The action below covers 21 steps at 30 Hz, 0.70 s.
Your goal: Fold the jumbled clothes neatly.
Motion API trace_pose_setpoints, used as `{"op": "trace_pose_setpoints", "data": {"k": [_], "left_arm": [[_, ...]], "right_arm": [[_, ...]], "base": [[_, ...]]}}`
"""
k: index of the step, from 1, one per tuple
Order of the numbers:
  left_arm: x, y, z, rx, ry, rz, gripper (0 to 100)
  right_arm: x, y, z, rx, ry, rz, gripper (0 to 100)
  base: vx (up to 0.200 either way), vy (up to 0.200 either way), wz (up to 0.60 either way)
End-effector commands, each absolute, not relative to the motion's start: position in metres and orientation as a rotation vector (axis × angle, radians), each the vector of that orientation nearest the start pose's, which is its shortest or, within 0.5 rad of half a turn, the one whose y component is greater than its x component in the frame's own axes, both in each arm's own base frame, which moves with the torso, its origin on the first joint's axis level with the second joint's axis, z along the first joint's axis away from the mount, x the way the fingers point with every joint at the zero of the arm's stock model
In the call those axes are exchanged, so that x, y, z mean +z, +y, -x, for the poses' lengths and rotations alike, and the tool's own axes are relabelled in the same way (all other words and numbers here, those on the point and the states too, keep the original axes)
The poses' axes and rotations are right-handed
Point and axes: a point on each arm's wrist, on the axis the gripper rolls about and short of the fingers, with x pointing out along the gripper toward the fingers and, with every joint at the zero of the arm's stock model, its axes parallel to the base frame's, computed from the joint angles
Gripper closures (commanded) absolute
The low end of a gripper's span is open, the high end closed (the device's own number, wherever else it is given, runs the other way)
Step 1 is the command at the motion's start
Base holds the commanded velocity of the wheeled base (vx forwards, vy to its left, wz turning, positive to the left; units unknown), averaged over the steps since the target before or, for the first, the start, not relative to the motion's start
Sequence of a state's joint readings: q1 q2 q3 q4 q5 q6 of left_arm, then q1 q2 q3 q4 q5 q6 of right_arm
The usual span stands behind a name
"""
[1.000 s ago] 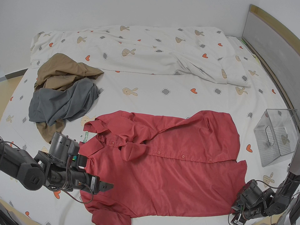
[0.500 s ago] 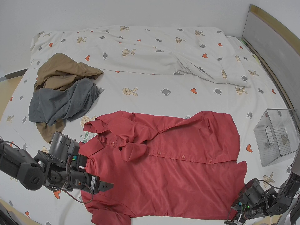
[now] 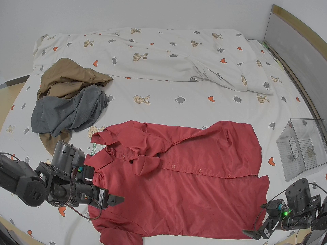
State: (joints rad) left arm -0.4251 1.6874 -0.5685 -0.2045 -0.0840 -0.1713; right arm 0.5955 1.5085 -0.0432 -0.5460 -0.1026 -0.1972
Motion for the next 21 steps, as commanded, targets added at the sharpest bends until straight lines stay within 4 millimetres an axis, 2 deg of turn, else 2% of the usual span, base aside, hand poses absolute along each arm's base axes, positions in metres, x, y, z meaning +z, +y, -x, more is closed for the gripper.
{"op": "trace_pose_setpoints", "data": {"k": [1,5,6,8,12,18,21], "left_arm": [[0.115,-0.112,-0.222,-0.421,0.863,0.043,0],[0.136,-0.133,-0.241,-0.434,0.871,0.086,0],[0.136,-0.133,-0.241,-0.434,0.871,0.086,0],[0.149,-0.156,-0.251,-0.426,0.962,0.119,0],[0.153,-0.174,-0.251,-0.423,1.015,0.154,0],[0.147,-0.173,-0.238,-0.444,1.021,0.138,0],[0.144,-0.174,-0.233,-0.461,1.008,0.132,0]], "right_arm": [[0.116,0.077,-0.122,0.597,0.661,0.186,0],[0.153,0.084,-0.137,0.624,0.691,0.036,0],[0.153,0.084,-0.137,0.624,0.691,0.036,0],[0.168,0.091,-0.148,0.631,0.659,0.013,0],[0.169,0.096,-0.154,0.638,0.664,0.015,0],[0.157,0.093,-0.167,0.568,0.737,-0.01,0],[0.153,0.094,-0.182,0.5,0.787,-0.11,0]], "base": [[0.0,0.0,0.0],[0.0,0.0,0.0],[0.0,0.0,0.0],[0.0,0.0,0.0],[0.0,0.0,0.0],[0.0,0.0,0.0],[0.0,0.0,0.0]]}}
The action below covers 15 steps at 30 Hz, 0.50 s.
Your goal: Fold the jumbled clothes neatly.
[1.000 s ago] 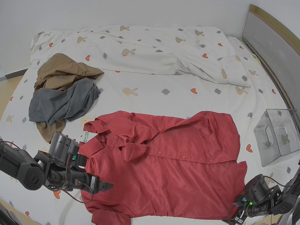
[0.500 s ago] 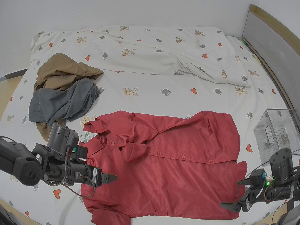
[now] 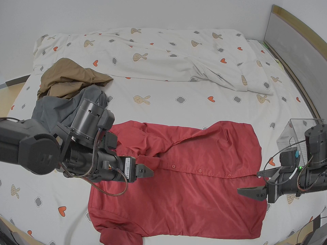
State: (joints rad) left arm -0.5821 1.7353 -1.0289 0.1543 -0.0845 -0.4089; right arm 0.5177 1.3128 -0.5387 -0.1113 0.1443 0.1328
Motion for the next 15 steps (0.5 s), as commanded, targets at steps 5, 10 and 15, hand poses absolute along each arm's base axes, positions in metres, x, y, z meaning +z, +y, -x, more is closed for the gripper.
{"op": "trace_pose_setpoints", "data": {"k": [5,10,15], "left_arm": [[0.122,-0.18,-0.244,-0.486,1.024,0.025,0],[0.096,-0.189,-0.256,-0.509,0.983,0.023,0],[0.077,-0.194,-0.268,-0.516,0.935,0.041,0]], "right_arm": [[0.149,0.097,-0.188,0.465,0.826,-0.172,0],[0.149,0.097,-0.187,0.465,0.824,-0.171,0],[0.149,0.097,-0.187,0.464,0.826,-0.173,0]], "base": [[0.0,0.0,0.0],[0.0,0.0,0.0],[0.0,0.0,0.0]]}}
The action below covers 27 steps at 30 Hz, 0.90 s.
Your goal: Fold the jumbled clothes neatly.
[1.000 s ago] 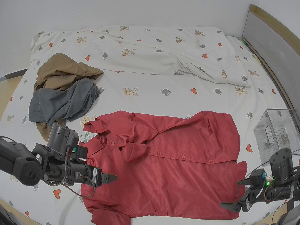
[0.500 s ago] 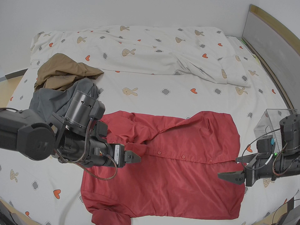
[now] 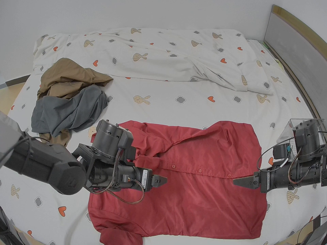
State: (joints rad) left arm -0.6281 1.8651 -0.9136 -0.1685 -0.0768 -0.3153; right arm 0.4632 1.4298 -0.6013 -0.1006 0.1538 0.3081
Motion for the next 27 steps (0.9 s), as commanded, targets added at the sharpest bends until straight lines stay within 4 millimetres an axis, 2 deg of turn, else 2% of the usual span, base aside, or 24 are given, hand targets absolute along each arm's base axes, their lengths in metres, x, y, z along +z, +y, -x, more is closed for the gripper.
{"op": "trace_pose_setpoints", "data": {"k": [1,7,11,16,20,24,27], "left_arm": [[0.076,-0.194,-0.269,-0.513,0.939,0.041,0],[0.071,-0.194,-0.269,-0.51,0.953,0.032,0],[0.064,-0.196,-0.278,-0.502,0.956,0.032,0],[0.058,-0.2,-0.302,-0.5,0.931,0.033,0],[0.051,-0.199,-0.313,-0.52,0.924,0.043,0],[0.047,-0.189,-0.334,-0.555,0.87,0.08,0],[0.054,-0.185,-0.351,-0.551,0.813,0.069,0]], "right_arm": [[0.148,0.097,-0.187,0.463,0.827,-0.173,0],[0.148,0.097,-0.188,0.463,0.831,-0.173,0],[0.146,0.098,-0.188,0.463,0.837,-0.171,0],[0.146,0.098,-0.188,0.463,0.84,-0.17,0],[0.145,0.097,-0.188,0.459,0.842,-0.17,0],[0.144,0.098,-0.189,0.461,0.847,-0.167,0],[0.141,0.1,-0.189,0.462,0.859,-0.163,0]], "base": [[0.0,0.0,0.0],[0.0,0.0,0.0],[0.0,0.0,0.0],[0.0,0.0,0.0],[0.0,0.0,0.0],[0.0,0.0,0.0],[0.0,0.0,0.0]]}}
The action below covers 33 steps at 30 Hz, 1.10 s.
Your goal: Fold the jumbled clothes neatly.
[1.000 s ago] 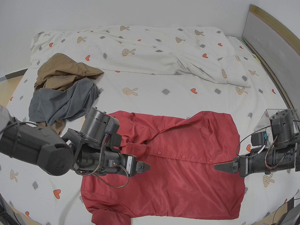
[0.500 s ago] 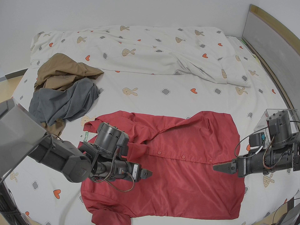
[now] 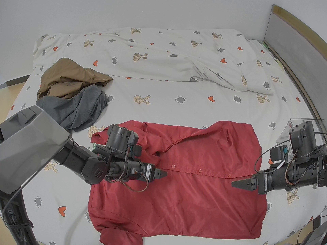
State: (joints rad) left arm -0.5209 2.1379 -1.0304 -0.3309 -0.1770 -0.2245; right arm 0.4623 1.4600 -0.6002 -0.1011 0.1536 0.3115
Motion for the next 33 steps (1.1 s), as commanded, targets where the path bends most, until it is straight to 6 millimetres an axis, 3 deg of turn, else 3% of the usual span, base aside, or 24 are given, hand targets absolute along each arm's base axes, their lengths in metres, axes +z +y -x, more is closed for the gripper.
{"op": "trace_pose_setpoints", "data": {"k": [1,8,12,16,23,33], "left_arm": [[0.057,-0.184,-0.357,-0.551,0.789,0.065,0],[0.078,-0.174,-0.393,-0.542,0.647,0.023,0],[0.093,-0.165,-0.398,-0.532,0.595,0.018,0],[0.107,-0.161,-0.389,-0.543,0.562,-0.013,0],[0.105,-0.158,-0.394,-0.55,0.473,-0.067,0],[0.102,-0.157,-0.353,-0.589,0.482,-0.087,0]], "right_arm": [[0.141,0.1,-0.189,0.465,0.861,-0.16,0],[0.137,0.102,-0.191,0.465,0.88,-0.152,0],[0.136,0.102,-0.191,0.466,0.881,-0.15,0],[0.136,0.103,-0.191,0.468,0.883,-0.149,0],[0.135,0.103,-0.19,0.467,0.885,-0.149,0],[0.134,0.103,-0.191,0.464,0.892,-0.148,0]], "base": [[0.0,0.0,0.0],[0.0,0.0,0.0],[0.0,0.0,0.0],[0.0,0.0,0.0],[0.0,0.0,0.0],[0.0,0.0,0.0]]}}
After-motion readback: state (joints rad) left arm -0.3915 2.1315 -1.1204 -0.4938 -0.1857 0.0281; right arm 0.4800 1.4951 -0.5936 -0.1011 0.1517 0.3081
